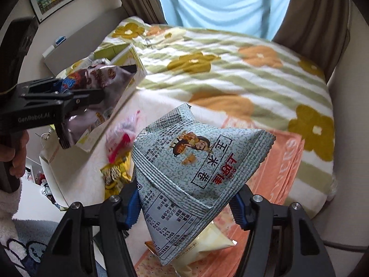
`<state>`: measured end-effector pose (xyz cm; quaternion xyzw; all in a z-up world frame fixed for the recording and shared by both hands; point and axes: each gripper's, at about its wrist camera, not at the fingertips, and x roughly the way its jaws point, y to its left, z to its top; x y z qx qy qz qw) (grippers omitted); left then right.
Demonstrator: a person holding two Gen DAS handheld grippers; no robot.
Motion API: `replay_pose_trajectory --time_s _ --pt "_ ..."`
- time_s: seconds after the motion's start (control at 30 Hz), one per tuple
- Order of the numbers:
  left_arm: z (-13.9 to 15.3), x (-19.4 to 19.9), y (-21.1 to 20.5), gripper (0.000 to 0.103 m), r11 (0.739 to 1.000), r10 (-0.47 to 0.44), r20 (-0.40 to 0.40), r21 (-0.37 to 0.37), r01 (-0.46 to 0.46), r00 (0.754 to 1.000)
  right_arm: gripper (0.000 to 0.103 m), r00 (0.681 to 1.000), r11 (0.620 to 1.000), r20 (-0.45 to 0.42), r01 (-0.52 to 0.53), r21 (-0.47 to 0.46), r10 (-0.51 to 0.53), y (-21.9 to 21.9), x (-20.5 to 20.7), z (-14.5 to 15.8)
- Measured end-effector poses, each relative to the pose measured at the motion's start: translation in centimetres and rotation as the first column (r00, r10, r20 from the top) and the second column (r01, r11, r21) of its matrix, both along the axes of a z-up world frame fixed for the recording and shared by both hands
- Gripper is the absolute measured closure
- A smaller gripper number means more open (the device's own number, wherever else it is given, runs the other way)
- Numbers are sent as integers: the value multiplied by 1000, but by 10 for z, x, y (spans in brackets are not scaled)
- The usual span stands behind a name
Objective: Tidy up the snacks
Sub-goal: 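Carry both bags over the yellow box and open both tools to release them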
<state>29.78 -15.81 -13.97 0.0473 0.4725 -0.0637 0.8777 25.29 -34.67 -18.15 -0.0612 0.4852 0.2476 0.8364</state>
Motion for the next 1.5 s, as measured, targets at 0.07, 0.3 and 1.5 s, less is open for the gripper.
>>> replay_pose_trajectory --time_s 0.07,0.3,1.5 --pt "14 -6 12 46 1000 10 21 -19 -9 1000 43 1000 1000 25 -8 -1 8 10 3 13" --pt "57 -20 78 46 997 63 103 -49 -58 993 43 994 998 98 -49 37 45 65 3 56" --pt "-26 55 304 0 999 -28 -94 18 30 995 43 992 992 -67 110 58 -106 300 25 15"
